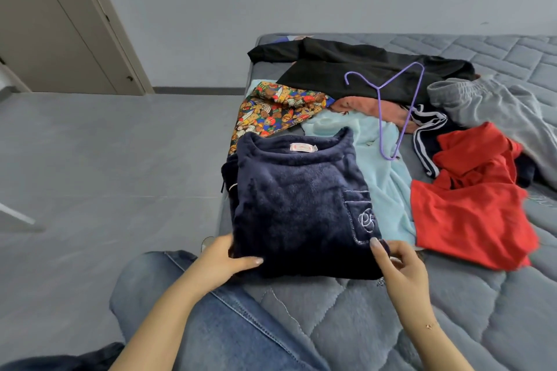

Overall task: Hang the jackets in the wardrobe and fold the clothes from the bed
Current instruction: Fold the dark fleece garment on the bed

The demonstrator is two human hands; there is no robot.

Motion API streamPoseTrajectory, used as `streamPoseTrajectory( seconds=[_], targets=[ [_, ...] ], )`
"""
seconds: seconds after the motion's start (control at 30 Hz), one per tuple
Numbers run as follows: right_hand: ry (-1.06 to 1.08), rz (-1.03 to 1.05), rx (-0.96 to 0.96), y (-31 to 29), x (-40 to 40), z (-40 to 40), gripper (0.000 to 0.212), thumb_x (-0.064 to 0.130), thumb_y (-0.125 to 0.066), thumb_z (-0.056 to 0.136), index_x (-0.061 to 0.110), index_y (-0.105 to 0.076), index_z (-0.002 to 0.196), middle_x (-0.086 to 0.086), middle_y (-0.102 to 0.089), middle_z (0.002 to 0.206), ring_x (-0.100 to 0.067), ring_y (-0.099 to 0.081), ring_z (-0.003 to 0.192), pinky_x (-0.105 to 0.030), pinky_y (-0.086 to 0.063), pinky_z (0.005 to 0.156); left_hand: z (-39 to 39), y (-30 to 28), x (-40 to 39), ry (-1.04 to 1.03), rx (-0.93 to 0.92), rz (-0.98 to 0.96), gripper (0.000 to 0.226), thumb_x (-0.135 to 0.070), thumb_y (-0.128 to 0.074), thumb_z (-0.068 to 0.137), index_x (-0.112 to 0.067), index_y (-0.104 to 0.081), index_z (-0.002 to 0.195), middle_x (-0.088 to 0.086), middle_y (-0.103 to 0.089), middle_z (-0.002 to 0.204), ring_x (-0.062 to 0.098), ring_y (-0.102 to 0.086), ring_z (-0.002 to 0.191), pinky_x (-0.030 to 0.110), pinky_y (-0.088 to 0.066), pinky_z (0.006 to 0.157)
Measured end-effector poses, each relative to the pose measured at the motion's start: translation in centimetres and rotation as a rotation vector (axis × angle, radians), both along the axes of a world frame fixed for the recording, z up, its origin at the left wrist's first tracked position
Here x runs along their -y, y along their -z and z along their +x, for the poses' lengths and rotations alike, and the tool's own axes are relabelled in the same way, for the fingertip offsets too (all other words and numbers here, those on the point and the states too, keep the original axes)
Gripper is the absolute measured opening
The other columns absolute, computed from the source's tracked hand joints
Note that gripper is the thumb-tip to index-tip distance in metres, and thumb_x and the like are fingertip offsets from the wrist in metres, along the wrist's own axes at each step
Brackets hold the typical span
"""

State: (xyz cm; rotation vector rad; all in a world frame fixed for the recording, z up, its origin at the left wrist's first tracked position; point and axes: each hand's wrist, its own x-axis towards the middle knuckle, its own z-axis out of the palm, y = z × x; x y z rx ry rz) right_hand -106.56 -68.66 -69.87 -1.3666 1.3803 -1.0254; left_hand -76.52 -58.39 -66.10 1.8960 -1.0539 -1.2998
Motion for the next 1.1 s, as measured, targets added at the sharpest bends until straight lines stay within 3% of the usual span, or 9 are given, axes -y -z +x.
streamPoseTrajectory(
  seconds=[0.23,0.3,0.47,0.63,0.73,0.8,0.93,1.0,1.1],
  targets=[
    [0.044,-0.001,0.021,0.0,0.5,-0.6,0.037,0.02,-0.07,0.089,0.009,-0.047,0.061,0.011,-0.043,0.053,-0.004,-0.037,0.055,-0.019,-0.034,0.055,1.6,-0.6,-0.7,0.092,0.219,0.077,0.033,-0.027,-0.083,0.077,-0.027,-0.068,0.107,-0.012,-0.072,0.105,0.006,-0.066,0.1,0.024,-0.051,0.091],
    [-0.022,0.072,0.039,-0.1,1.1,-0.9,0.037,0.027,-0.071,0.087,0.011,-0.049,0.062,0.008,-0.044,0.057,-0.009,-0.039,0.06,-0.027,-0.034,0.061,2.1,-0.9,-0.3,0.106,0.061,0.164,0.037,-0.024,-0.084,0.076,-0.026,-0.065,0.108,-0.005,-0.071,0.11,0.011,-0.066,0.105,0.025,-0.052,0.09],
    [-0.068,0.304,0.106,-2.2,6.3,0.1,0.031,0.04,-0.068,0.087,0.009,-0.065,0.092,0.002,-0.066,0.075,-0.007,-0.061,0.061,-0.023,-0.046,0.056,4.7,-2.5,3.6,-0.199,-0.533,0.048,0.069,-0.063,-0.09,0.042,-0.026,-0.073,0.098,-0.006,-0.074,0.089,0.005,-0.07,0.073,0.024,-0.053,0.062],
    [-0.193,0.365,0.043,-4.4,11.7,5.1,0.048,0.058,-0.07,0.078,0.017,-0.069,0.103,0.0,-0.074,0.096,-0.016,-0.069,0.086,-0.031,-0.052,0.073,3.8,-2.0,10.2,-0.529,-0.647,0.0,0.052,-0.05,-0.077,0.074,-0.016,-0.069,0.112,0.007,-0.075,0.101,0.025,-0.073,0.09,0.036,-0.057,0.072],
    [-0.149,0.261,-0.013,-4.4,13.4,7.6,0.04,0.046,-0.082,0.072,0.012,-0.064,0.083,0.0,-0.062,0.074,-0.017,-0.062,0.071,-0.034,-0.051,0.071,3.7,-0.5,11.4,-0.717,-0.492,-0.127,0.032,-0.042,-0.078,0.079,-0.018,-0.071,0.1,0.006,-0.077,0.092,0.026,-0.074,0.086,0.035,-0.057,0.071],
    [-0.103,0.109,-0.027,-3.9,14.0,8.2,0.034,0.031,-0.083,0.075,0.015,-0.054,0.067,0.004,-0.047,0.061,-0.013,-0.046,0.06,-0.022,-0.04,0.057,4.2,0.8,10.8,-0.834,-0.349,-0.217,0.02,-0.035,-0.078,0.081,-0.017,-0.072,0.089,0.005,-0.077,0.086,0.023,-0.074,0.079,0.029,-0.057,0.061],
    [-0.08,0.031,-0.126,-2.7,14.5,8.5,0.035,0.026,-0.082,0.077,0.014,-0.052,0.064,0.004,-0.047,0.059,-0.01,-0.042,0.057,-0.012,-0.034,0.05,4.2,2.7,10.8,-0.801,-0.194,-0.11,0.022,-0.039,-0.074,0.083,-0.02,-0.067,0.089,0.002,-0.072,0.094,0.027,-0.068,0.093,0.033,-0.055,0.069],
    [-0.061,0.207,-0.062,-2.7,14.6,8.6,0.034,0.034,-0.083,0.074,0.014,-0.057,0.078,0.001,-0.06,0.072,-0.015,-0.057,0.068,-0.018,-0.044,0.061,4.3,2.9,11.7,-0.815,-0.197,0.002,0.047,-0.046,-0.077,0.079,-0.01,-0.062,0.106,0.011,-0.065,0.113,0.03,-0.065,0.098,0.041,-0.055,0.082],
    [-0.113,0.475,0.098,-3.1,14.1,8.6,0.06,0.043,-0.081,0.075,0.015,-0.048,0.117,0.001,-0.066,0.106,-0.02,-0.069,0.092,-0.033,-0.055,0.078,4.2,2.1,11.7,-0.773,-0.429,0.157,0.068,-0.059,-0.077,0.071,-0.011,-0.06,0.117,0.011,-0.072,0.107,0.027,-0.07,0.086,0.033,-0.056,0.067]
  ],
)
